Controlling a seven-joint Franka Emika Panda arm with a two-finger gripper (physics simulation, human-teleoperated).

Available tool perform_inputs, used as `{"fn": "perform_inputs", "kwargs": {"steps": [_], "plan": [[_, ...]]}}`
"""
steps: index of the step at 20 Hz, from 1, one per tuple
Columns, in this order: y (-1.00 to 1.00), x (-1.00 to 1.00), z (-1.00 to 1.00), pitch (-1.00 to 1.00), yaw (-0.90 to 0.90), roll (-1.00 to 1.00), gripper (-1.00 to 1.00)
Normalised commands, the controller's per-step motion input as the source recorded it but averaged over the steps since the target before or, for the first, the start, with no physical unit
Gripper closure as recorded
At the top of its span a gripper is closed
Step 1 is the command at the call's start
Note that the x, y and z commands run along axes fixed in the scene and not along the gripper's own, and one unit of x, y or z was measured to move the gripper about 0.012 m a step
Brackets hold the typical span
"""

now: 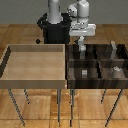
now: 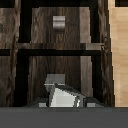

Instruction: Place the milk carton into the appropriate compartment.

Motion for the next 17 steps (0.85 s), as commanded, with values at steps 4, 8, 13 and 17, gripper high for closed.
{"fn": "perform_inputs", "kwargs": {"steps": [4, 8, 13, 17], "plan": [[0.0, 0.0, -1.0, 0.0, 0.0, 0.0, 1.0], [0.0, 0.0, -0.5, 0.0, 0.0, 0.0, -1.0], [0.0, 0.0, 0.0, 0.0, 0.0, 0.0, -1.0], [0.0, 0.0, 0.0, 0.0, 0.0, 0.0, -1.0]]}}
